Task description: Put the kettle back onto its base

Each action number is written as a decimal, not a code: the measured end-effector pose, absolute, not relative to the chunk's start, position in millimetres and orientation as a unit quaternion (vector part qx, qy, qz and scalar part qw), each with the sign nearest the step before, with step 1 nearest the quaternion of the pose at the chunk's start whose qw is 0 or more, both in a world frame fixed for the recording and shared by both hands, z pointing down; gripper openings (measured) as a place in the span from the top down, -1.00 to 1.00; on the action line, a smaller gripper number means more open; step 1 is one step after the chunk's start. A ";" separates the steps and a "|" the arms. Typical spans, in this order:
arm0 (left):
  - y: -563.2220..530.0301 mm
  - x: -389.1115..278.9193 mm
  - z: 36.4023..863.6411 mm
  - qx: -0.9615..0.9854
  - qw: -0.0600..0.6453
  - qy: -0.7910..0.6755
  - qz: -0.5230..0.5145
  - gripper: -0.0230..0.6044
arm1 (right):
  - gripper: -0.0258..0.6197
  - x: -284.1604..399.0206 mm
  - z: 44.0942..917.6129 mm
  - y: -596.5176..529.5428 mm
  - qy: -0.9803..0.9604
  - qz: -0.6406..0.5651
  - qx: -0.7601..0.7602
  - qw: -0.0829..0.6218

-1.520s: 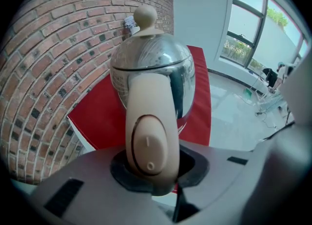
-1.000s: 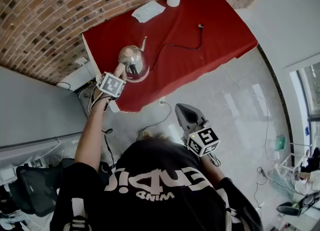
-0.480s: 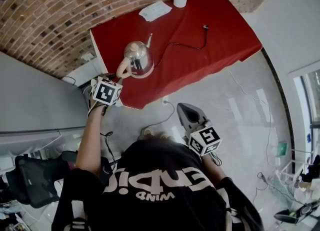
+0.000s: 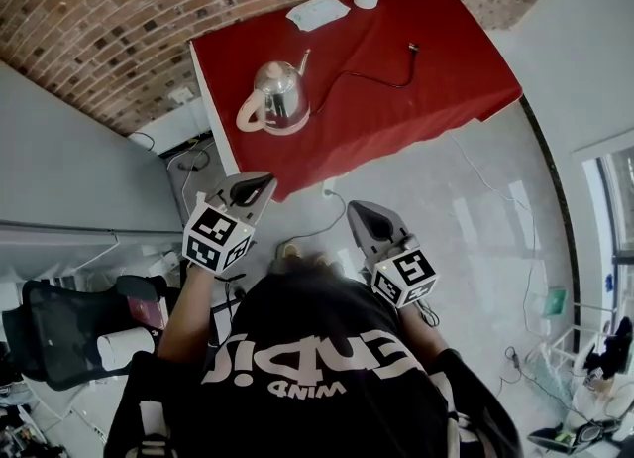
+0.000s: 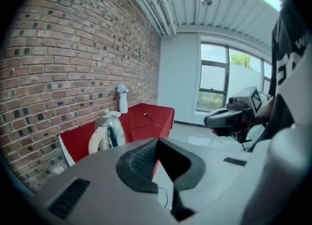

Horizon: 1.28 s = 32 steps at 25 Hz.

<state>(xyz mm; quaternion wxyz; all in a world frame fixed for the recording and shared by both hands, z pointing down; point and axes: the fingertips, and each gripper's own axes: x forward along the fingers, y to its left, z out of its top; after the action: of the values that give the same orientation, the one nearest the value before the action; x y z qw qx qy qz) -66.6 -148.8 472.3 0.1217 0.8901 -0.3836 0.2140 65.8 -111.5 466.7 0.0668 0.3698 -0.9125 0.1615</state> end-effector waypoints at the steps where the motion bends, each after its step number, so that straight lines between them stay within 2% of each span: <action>1: -137.1 -61.8 468.2 0.896 0.118 -0.377 0.203 0.90 | 0.85 65.6 466.1 -107.1 -0.913 0.160 0.368 0.066; 13: -72.0 -64.6 455.7 0.898 0.119 -0.389 0.165 0.90 | 0.86 47.3 454.0 -74.3 -0.931 0.145 0.331 0.050; 32: -73.4 -82.7 424.8 0.897 0.066 -0.413 0.146 0.90 | 0.86 26.1 431.5 -76.0 -0.939 0.120 0.319 0.039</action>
<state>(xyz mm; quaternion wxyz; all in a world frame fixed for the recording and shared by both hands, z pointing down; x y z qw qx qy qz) -82.7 -73.4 424.8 0.0656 0.8968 -0.4127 0.1458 26.1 -76.0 431.5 0.0389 0.3192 -0.9392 0.1202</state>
